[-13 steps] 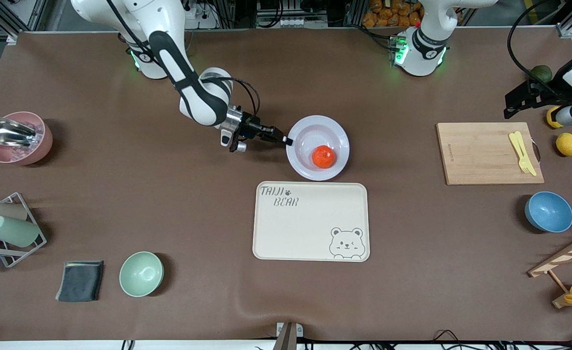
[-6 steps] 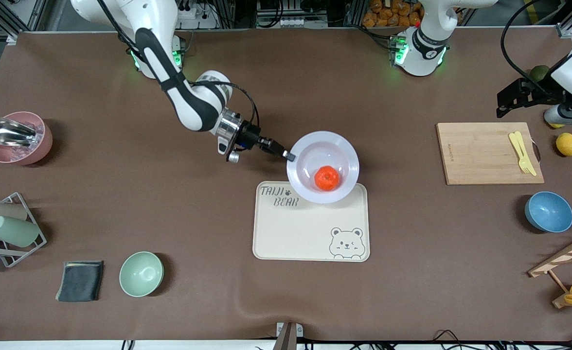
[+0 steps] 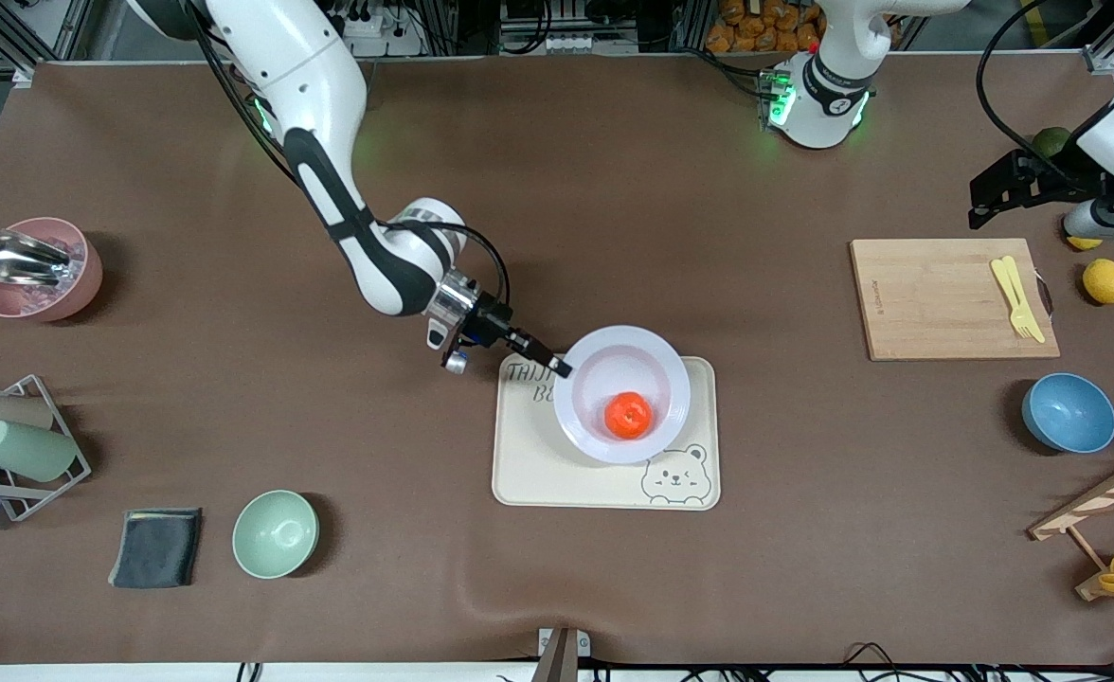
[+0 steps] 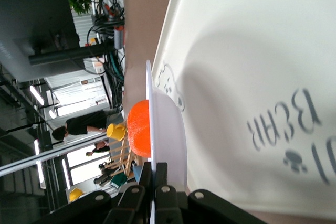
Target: Place orange and plate with both arms
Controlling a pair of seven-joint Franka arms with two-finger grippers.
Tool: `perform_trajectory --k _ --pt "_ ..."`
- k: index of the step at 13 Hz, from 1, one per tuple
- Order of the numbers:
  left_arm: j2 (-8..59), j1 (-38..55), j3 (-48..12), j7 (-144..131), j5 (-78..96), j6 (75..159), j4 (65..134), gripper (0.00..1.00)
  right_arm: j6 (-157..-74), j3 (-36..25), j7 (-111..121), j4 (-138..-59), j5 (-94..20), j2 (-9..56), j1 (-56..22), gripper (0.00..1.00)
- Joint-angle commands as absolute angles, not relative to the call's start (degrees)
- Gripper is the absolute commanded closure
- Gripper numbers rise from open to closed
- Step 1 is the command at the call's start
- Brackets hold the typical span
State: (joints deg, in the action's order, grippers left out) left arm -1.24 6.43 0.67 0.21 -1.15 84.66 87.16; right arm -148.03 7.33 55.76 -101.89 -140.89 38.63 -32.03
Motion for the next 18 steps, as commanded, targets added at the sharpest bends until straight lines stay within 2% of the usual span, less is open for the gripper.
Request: perform_trajectory --k 1,6,8,10,13,14,18 --pt "-1.4 6.3 0.4 -0.9 -0.6 84.6 86.5 0.00 -150.2 7.6 56.9 -96.9 -141.2 42.0 -31.7 1.00" --pt "-1.5 5.9 0.6 -0.5 -0.4 84.6 84.6 0.00 -150.3 6.6 58.1 -97.0 -140.6 42.7 -31.7 1.00" --pt "-1.5 5.8 0.6 -0.4 -0.6 84.5 84.6 0.00 -150.4 6.6 57.9 -96.9 -140.7 42.9 -31.6 0.39" --pt "-1.6 5.8 0.8 -0.4 -0.2 84.5 84.6 0.00 -151.2 6.6 57.7 -96.9 -140.7 43.0 -31.6 0.28" --pt "-1.6 5.8 0.6 -0.4 -0.2 84.4 84.6 0.00 -156.3 6.6 57.1 -95.9 -138.6 43.0 -31.6 0.28" --pt "-1.6 5.8 0.6 -0.4 -0.2 84.4 84.6 0.00 -158.3 6.7 56.5 -95.2 -135.9 43.0 -31.3 0.32" --pt "-1.7 5.9 0.5 -0.5 -0.2 84.3 84.6 0.00 -160.2 6.7 42.4 -95.2 -120.9 42.3 -30.1 0.32"
